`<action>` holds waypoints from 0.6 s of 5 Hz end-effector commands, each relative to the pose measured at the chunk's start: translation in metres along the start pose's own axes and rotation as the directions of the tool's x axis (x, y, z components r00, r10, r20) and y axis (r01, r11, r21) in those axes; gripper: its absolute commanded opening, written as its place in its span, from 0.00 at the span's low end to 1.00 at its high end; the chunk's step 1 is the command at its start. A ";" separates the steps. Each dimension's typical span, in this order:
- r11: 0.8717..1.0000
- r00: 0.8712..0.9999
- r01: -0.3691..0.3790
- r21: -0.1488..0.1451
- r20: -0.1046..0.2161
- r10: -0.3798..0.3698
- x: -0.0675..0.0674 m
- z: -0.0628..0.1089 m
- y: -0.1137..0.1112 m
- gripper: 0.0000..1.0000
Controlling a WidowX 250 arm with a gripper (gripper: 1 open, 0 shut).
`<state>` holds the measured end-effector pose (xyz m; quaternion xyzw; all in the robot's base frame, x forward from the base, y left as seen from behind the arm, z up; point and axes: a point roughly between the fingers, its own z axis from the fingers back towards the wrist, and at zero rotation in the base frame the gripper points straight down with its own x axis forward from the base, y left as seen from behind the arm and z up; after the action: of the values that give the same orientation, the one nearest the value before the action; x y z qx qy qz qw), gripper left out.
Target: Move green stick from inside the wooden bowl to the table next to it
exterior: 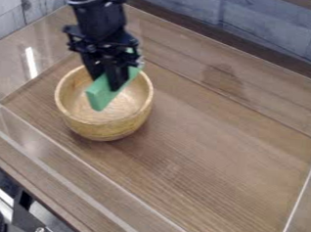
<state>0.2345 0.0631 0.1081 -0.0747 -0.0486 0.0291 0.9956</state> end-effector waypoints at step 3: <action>0.997 0.998 0.057 0.043 0.013 -0.058 -0.004 -0.038 -0.029 0.00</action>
<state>0.2323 0.0254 0.0696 -0.0559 -0.0450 0.0041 0.9974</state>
